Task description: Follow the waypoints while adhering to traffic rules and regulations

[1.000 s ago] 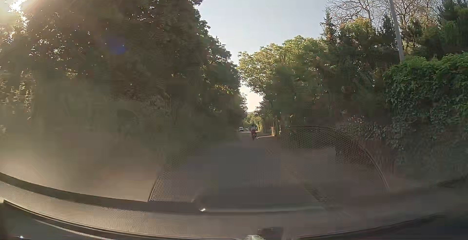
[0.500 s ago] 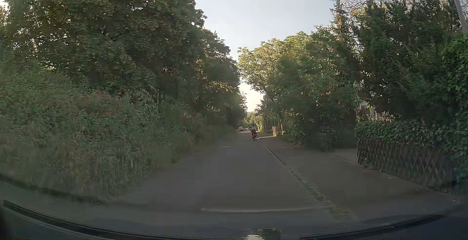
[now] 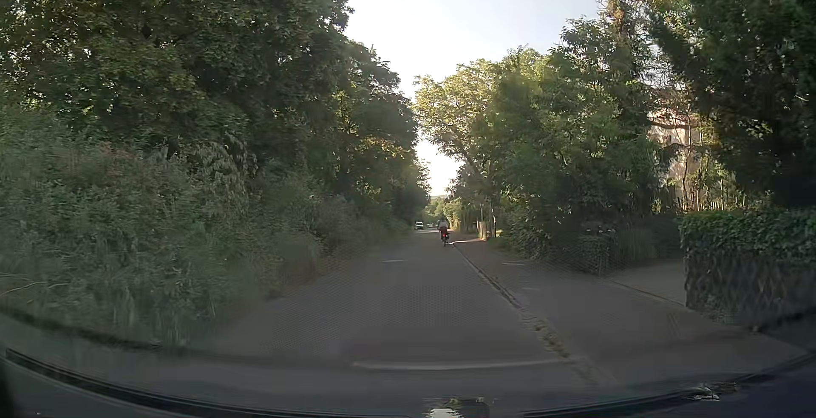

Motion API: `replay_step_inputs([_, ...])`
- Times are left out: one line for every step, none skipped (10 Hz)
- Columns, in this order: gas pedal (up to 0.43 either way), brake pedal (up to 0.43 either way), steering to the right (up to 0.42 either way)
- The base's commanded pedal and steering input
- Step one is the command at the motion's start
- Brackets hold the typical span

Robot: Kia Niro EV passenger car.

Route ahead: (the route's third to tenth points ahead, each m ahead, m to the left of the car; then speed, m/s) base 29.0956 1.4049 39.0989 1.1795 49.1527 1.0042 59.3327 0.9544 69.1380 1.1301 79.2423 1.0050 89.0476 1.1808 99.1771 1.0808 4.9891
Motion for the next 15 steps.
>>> replay_step_inputs([0.098, 0.000, 0.001])
replay_step_inputs([0.098, 0.000, 0.002])
replay_step_inputs([0.098, 0.000, 0.004])
replay_step_inputs([0.098, 0.000, 0.005])
replay_step_inputs([0.098, 0.000, 0.006])
replay_step_inputs([0.098, 0.000, 0.005])
replay_step_inputs([0.098, 0.000, 0.005])
replay_step_inputs([0.098, 0.000, 0.005])
replay_step_inputs([0.098, 0.000, 0.005])
replay_step_inputs([0.098, 0.000, 0.005])
replay_step_inputs([0.098, 0.000, 0.005])
replay_step_inputs([0.098, 0.000, 0.005])
replay_step_inputs([0.098, 0.000, 0.005])
replay_step_inputs([0.098, 0.000, 0.005])
replay_step_inputs([0.098, 0.000, 0.005])
